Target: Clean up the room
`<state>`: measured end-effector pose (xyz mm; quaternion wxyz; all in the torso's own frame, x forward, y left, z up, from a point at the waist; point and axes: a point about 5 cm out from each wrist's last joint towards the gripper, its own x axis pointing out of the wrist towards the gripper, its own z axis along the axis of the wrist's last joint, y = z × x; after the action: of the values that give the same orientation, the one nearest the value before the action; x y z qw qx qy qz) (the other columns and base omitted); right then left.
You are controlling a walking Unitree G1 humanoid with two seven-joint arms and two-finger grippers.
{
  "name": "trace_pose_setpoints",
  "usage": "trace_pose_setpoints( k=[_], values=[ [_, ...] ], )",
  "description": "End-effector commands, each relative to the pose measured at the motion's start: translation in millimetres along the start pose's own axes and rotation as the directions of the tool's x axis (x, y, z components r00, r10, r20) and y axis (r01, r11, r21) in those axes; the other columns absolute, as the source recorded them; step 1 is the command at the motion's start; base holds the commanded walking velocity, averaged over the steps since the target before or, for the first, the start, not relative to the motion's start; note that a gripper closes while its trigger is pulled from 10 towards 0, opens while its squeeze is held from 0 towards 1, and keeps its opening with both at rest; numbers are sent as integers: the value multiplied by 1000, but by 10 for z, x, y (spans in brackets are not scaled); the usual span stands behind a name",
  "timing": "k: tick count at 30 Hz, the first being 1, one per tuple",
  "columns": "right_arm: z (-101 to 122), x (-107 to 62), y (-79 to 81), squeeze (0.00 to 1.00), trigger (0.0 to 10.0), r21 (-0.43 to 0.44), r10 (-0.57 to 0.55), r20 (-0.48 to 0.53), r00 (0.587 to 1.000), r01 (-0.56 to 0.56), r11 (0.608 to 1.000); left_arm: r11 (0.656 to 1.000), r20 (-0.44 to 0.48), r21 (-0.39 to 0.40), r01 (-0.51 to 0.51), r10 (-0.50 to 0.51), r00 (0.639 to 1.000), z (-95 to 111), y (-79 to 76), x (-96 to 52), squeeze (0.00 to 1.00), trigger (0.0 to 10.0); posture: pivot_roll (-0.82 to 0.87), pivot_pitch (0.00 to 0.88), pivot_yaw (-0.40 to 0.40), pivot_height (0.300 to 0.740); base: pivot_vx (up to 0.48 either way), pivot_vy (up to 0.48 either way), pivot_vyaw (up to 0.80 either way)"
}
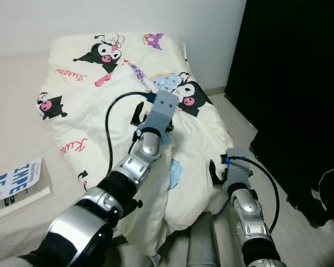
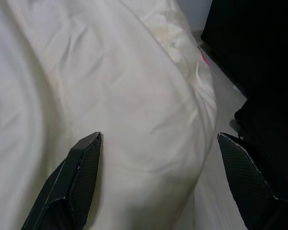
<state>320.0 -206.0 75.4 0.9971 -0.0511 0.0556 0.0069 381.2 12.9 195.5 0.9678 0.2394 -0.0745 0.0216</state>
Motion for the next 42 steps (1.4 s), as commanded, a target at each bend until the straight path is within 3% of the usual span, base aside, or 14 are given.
trace_pose_setpoints(
  k=[1,6,15,16,17,18,25,31,34,35,36,37,41,42],
  values=[
    [-27,-30,30,0,10000,-13,10,0,1000,-10,1000,993,-32,112,29,-25,999,-68,-86,-25,0,10000,-256,147,36,481,0,0,0],
    [-20,-37,22,0,10000,-14,8,3,1000,-8,1000,983,-95,176,42,-26,995,-202,-131,-58,0,10000,-265,149,39,481,0,0,0],
    [-11,-53,12,0,10000,-16,5,7,1000,-5,1000,979,-200,199,35,5,980,-449,-58,-72,0,10000,-273,152,38,481,0,0,0],
    [-6,-54,15,0,10000,-16,6,9,1000,-6,1000,980,-219,197,34,10,976,-487,-21,-61,0,6706,-274,153,36,481,0,0,0],
    [-6,-54,15,0,10000,-16,6,9,1000,-6,1000,980,-219,197,34,10,976,-487,-21,-61,0,6706,-274,153,36,481,0,0,0],
    [4,-52,17,0,10000,-16,8,11,1000,-8,1000,983,-261,175,48,-1,965,-552,11,-57,0,0,-275,151,35,481,0,0,0],
    [42,-40,0,0,10000,-19,8,21,1000,-8,1000,991,-430,60,120,-83,899,-829,29,-134,0,0,-282,151,31,481,0,0,0],
    [59,-34,-4,0,10000,-22,11,24,1000,-10,1000,993,-422,98,65,-18,907,-868,228,-53,0,0,-277,147,24,481,0,0,0],
    [70,-25,6,0,10000,-24,17,25,1000,-16,1000,972,-345,235,-2,86,935,-815,506,80,0,0,-266,143,19,481,0,0,0],
    [70,-25,6,0,10000,-24,17,25,1000,-16,1000,972,-345,235,-2,86,935,-815,506,80,0,0,-266,143,19,481,0,0,0],
    [75,-19,14,0,10000,-24,20,25,999,-20,1000,930,-273,361,-62,169,947,-773,756,175,0,0,-257,141,18,481,0,0,0],
    [78,-15,20,0,10000,-24,23,26,999,-23,999,903,-247,421,-79,199,948,-771,877,207,0,0,-254,141,17,481,0,0,0],
    [79,-11,27,0,10000,-24,27,25,999,-26,999,879,-235,468,-91,223,946,-783,983,227,0,0,-252,141,17,481,0,0,0],
    [76,-7,39,0,10000,-24,33,22,999,-33,999,830,-246,554,-68,241,939,-865,1157,232,0,0,-239,139,13,481,0,0,0]
  ],
)
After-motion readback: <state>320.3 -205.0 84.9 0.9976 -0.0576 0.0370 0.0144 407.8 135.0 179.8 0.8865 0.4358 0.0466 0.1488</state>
